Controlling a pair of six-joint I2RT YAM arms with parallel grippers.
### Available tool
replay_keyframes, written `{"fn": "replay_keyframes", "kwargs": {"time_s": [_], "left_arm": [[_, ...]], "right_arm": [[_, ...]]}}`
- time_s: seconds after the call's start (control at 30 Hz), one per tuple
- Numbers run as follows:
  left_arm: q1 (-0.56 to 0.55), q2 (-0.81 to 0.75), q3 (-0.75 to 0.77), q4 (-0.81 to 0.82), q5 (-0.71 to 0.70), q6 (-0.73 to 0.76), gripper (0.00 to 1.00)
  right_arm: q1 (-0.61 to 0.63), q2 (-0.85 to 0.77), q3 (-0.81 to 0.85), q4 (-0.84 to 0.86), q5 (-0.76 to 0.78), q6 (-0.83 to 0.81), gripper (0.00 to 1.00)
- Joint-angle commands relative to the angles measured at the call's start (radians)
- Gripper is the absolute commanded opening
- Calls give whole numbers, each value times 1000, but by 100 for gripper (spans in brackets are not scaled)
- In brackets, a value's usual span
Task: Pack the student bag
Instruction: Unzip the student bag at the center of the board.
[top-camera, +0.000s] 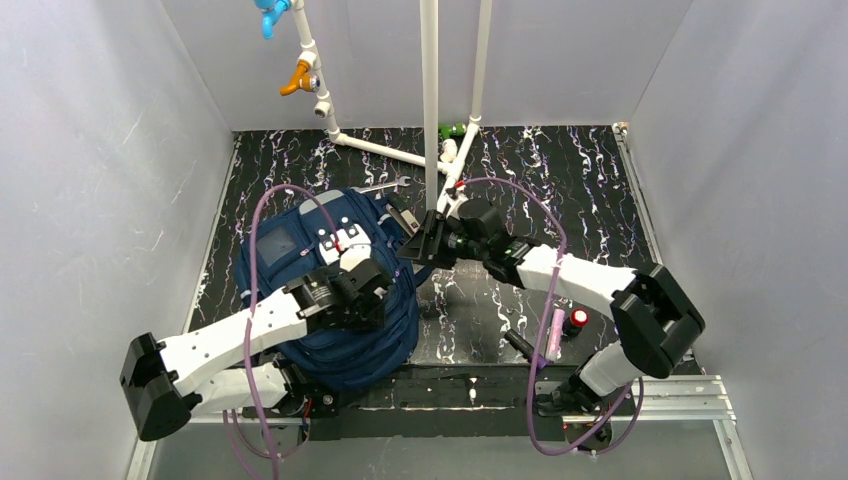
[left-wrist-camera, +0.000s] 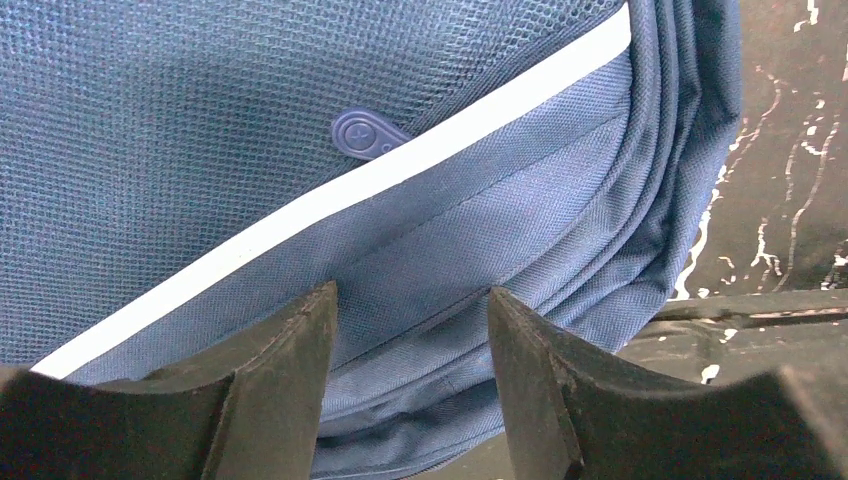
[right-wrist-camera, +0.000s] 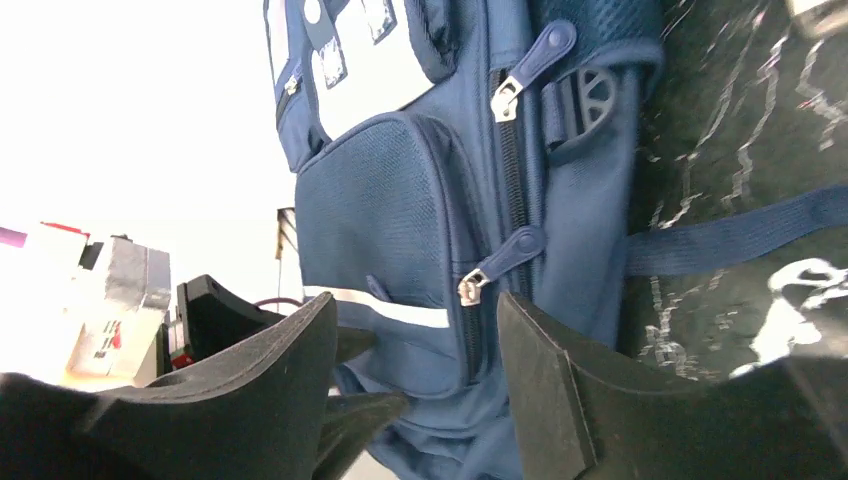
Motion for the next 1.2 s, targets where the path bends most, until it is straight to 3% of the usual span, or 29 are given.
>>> {"fn": "replay_keyframes", "kwargs": {"time_s": [0.0, 0.17, 0.53, 0.57, 0.6, 0.63, 0.67, 0.7, 0.77, 0.83, 0.87, 0.9, 1.0, 1.1, 1.13, 1.17], "left_arm": [[17, -75, -68, 70, 30, -50, 54], [20, -82, -86, 103, 58, -53, 54], [22, -108, -96, 123, 87, -40, 54], [22, -98, -79, 118, 103, -17, 60], [51, -81, -5, 84, 154, 31, 78], [112, -39, 102, 29, 211, 97, 82], [177, 15, 200, -12, 255, 160, 82], [283, 92, 242, 33, 318, 201, 72], [452, 187, 169, 177, 408, 204, 57], [543, 243, 91, 308, 403, 191, 54], [555, 288, 92, 348, 388, 185, 53], [564, 316, 105, 358, 376, 180, 53], [569, 336, 117, 386, 387, 187, 51], [570, 330, 133, 376, 428, 214, 52], [570, 316, 127, 373, 452, 222, 55], [571, 300, 117, 368, 461, 233, 57]], "right_arm": [[72, 43, 53, 43, 135, 232, 65], [95, 41, 4, -38, 232, 365, 57], [96, 176, 57, 24, 234, 457, 53], [95, 199, 74, 0, 235, 472, 50], [96, 212, 51, 43, 231, 511, 36], [96, 217, 35, 51, 235, 508, 28], [96, 202, -3, 92, 244, 508, 11], [96, 159, -69, 168, 262, 493, 1], [98, 76, -158, 289, 223, 368, 1], [104, -19, -331, 474, 143, 253, 1], [150, -21, -417, 631, 64, 199, 1], [206, -33, -454, 680, 54, 127, 1], [309, -59, -482, 662, 83, -27, 1], [318, -113, -447, 452, 118, -251, 1], [318, -149, -419, 364, 149, -376, 8], [318, -182, -384, 262, 200, -489, 23]]}}
